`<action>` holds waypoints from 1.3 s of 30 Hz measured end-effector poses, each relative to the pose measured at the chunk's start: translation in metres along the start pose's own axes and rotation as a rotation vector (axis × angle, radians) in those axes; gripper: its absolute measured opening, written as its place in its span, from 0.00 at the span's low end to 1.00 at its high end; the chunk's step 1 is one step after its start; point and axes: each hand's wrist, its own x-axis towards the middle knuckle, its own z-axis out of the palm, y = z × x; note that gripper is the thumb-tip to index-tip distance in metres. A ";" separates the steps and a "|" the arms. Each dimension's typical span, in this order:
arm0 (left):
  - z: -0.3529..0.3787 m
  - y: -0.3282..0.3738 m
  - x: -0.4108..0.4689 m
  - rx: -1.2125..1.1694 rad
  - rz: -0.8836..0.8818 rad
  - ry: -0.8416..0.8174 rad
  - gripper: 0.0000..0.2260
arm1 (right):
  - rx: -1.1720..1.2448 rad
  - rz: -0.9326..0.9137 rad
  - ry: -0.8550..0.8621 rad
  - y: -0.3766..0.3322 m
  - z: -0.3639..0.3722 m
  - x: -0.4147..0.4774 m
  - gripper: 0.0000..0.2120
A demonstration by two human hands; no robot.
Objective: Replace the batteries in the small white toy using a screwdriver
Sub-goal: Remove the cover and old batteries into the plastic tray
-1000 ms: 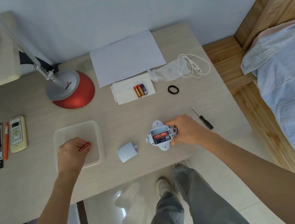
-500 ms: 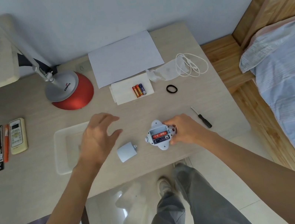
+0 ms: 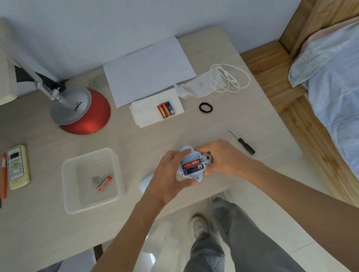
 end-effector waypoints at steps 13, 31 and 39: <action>0.020 -0.001 0.016 -0.599 -0.261 0.098 0.37 | -0.414 -0.212 0.137 -0.003 -0.015 -0.031 0.36; 0.015 0.007 0.014 -0.764 -0.310 0.073 0.37 | -0.831 -0.626 0.046 -0.014 -0.032 -0.002 0.42; 0.009 0.010 0.011 -0.820 -0.322 0.064 0.36 | -0.869 -0.510 -0.180 -0.015 -0.031 0.006 0.35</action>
